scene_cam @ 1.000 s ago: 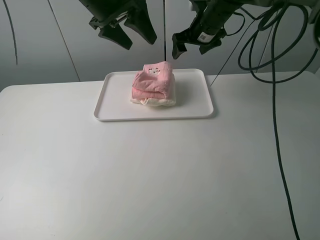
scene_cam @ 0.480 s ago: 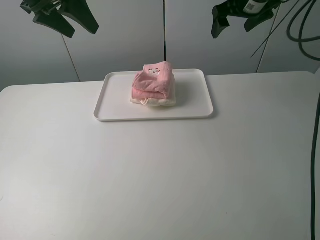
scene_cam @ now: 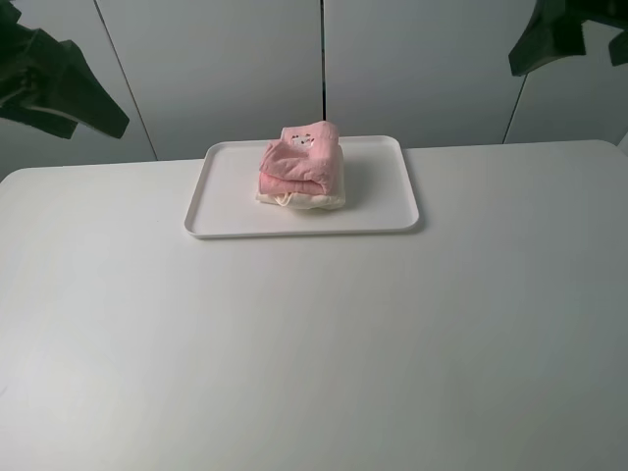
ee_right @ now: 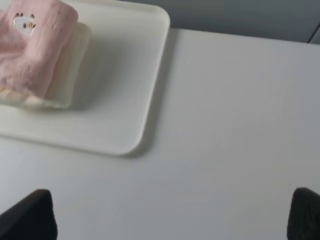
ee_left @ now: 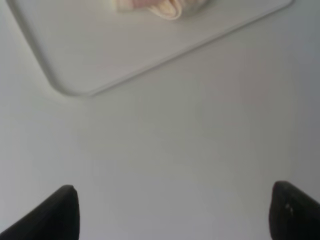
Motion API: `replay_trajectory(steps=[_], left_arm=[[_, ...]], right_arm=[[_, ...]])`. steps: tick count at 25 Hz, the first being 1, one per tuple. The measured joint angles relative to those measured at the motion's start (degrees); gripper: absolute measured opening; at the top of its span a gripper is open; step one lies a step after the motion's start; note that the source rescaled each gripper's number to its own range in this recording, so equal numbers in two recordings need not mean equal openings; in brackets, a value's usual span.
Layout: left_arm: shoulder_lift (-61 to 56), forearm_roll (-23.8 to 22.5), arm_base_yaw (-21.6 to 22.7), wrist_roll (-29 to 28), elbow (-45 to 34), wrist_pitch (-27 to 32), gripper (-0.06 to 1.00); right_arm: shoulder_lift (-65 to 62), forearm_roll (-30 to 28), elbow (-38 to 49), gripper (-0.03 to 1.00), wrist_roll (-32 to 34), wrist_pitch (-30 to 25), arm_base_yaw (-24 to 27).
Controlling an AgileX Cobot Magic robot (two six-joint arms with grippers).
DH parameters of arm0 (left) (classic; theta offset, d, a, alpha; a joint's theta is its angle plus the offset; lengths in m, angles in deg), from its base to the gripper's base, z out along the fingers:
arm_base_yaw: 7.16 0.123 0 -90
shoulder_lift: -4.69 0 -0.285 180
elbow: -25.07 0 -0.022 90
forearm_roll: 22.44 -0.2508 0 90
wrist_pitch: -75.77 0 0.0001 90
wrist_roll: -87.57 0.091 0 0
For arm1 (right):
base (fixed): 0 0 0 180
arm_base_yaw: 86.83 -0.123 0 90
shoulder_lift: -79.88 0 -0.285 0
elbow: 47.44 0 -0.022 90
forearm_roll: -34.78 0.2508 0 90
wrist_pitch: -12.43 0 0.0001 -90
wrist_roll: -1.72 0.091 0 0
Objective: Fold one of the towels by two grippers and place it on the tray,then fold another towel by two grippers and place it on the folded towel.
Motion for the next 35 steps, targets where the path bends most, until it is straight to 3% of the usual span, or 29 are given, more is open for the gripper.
replay_trajectory(steps=[5, 9, 12, 20, 26, 30, 35], left_arm=[[-13.12, -0.10, 0.00, 0.00, -10.43, -1.57, 0.98], [-23.89, -0.36, 0.00, -0.56, -17.78, -1.69, 0.98], [-32.65, -1.66, 0.00, -2.02, -22.65, -0.79, 0.98], [-53.60, -12.85, 0.00, -11.45, -26.58, 5.42, 0.98], [-65.87, -16.76, 0.00, -15.47, -26.81, 6.68, 0.98], [-70.71, -24.50, 0.00, -23.15, -28.22, 9.19, 0.98], [-74.29, -25.94, 0.00, -25.84, -34.16, 9.96, 0.98]], right_arm=[[-19.94, -3.15, 9.38, 1.00, 0.60, -9.04, 0.00], [-34.26, -7.42, 11.16, 1.00, 0.60, -17.84, 0.00], [-42.55, -7.74, 11.89, 1.00, 0.60, -20.29, -0.47], [-55.37, -4.70, 19.74, 1.00, 0.60, -22.42, -0.47], [-60.70, 4.33, 27.61, 1.00, -6.37, -18.98, -0.47], [-62.59, 6.88, 31.11, 1.00, -10.45, -17.51, -0.47], [-63.09, 8.11, 31.56, 1.00, -12.24, -16.26, -0.47]])
